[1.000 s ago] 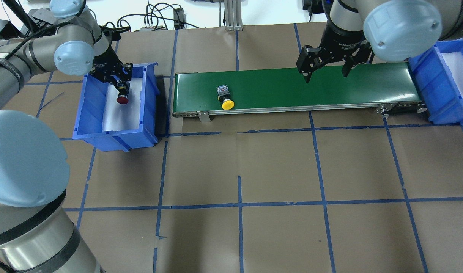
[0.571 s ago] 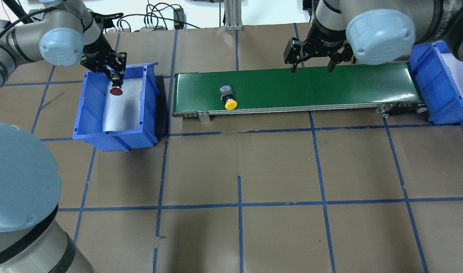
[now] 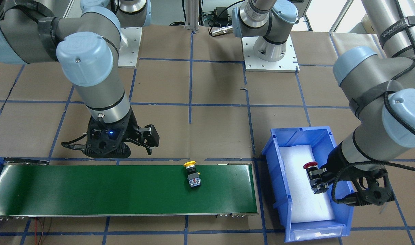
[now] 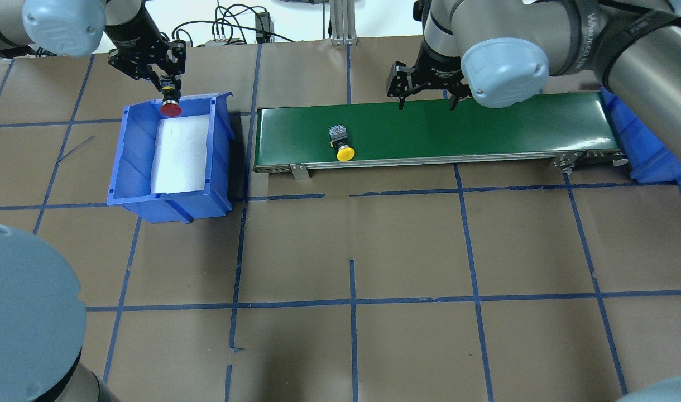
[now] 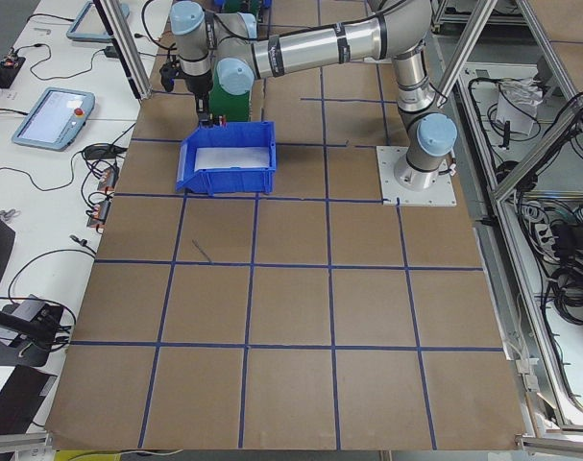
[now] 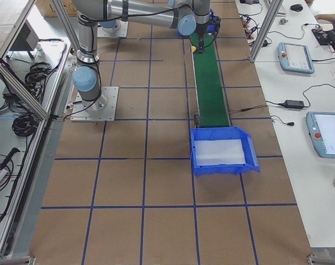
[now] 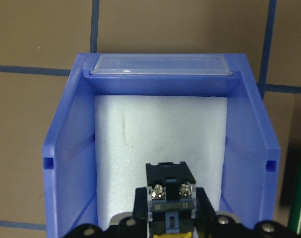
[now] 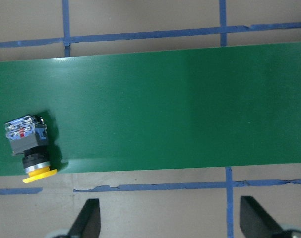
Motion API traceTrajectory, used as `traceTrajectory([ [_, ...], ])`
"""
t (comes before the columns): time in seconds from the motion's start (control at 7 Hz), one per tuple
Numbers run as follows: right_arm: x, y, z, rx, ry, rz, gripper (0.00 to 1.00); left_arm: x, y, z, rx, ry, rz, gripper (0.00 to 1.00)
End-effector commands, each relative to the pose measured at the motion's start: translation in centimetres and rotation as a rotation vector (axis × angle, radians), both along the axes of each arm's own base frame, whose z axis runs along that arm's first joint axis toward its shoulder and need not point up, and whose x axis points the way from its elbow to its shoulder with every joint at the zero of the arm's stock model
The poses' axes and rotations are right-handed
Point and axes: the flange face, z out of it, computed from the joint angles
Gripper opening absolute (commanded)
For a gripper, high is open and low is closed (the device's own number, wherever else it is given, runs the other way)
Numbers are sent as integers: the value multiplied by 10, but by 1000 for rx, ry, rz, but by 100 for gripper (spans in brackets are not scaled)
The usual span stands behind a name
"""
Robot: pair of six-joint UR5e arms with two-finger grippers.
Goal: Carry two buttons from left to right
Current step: 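Carry the red button to the belt with left gripper while right reaches yellow button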
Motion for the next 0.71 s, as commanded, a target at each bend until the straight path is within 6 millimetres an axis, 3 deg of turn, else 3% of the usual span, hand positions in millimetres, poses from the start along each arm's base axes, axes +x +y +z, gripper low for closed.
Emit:
traceTrajectory([
  [0.0, 26, -14, -9, -12, 38, -18, 100, -47, 1, 8, -5, 5, 54, 30],
  [0.29, 62, -20, -36, 7, 35, -45, 100, -72, -4, -16, 16, 11, 83, 29],
  [0.57, 88, -48, -59, 8, 31, -48, 100, -97, -5, -29, 24, 13, 111, 29],
])
